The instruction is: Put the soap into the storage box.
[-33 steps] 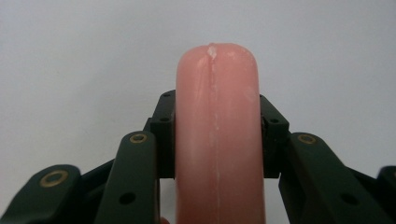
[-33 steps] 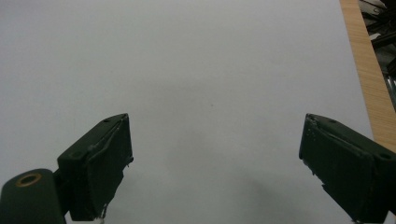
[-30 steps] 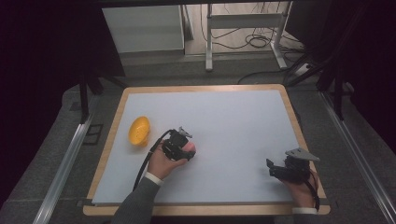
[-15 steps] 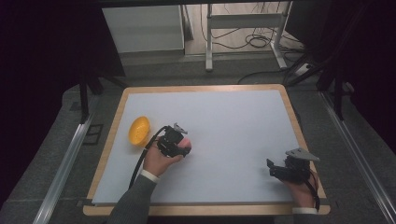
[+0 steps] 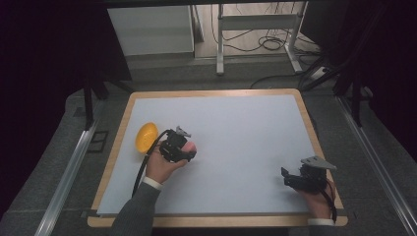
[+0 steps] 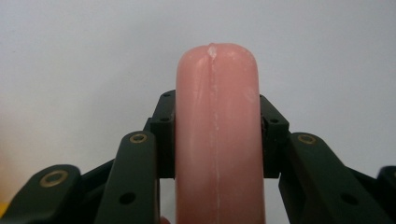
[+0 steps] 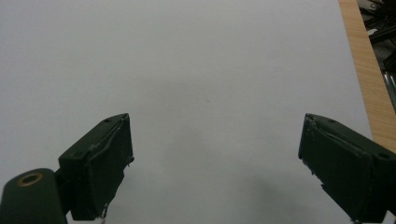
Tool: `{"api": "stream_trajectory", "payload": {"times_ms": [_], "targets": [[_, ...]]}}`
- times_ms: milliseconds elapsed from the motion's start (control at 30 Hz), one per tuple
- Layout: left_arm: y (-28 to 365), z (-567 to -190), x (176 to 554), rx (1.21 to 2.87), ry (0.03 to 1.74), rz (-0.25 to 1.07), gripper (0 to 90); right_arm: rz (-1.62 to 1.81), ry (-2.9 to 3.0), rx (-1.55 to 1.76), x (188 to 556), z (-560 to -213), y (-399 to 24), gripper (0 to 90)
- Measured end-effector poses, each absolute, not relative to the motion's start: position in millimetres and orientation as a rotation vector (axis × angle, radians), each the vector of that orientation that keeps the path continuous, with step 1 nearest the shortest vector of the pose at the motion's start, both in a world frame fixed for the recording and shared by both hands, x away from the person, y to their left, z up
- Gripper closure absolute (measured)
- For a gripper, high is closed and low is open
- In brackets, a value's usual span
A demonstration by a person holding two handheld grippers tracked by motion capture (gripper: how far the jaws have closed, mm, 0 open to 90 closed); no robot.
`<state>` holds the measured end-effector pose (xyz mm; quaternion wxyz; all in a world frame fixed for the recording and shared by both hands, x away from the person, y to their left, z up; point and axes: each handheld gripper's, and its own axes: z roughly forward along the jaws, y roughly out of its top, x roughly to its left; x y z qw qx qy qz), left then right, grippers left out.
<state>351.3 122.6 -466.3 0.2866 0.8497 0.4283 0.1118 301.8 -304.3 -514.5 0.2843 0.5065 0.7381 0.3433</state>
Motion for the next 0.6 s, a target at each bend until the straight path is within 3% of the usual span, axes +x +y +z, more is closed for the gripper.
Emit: {"api": "stream_trajectory", "payload": {"times_ms": [600], "targets": [[137, -459, 357, 2.230, 1.178, 0.305, 59.9, 0.918, 1.969, 1.358, 302, -514, -306, 9.7]]}}
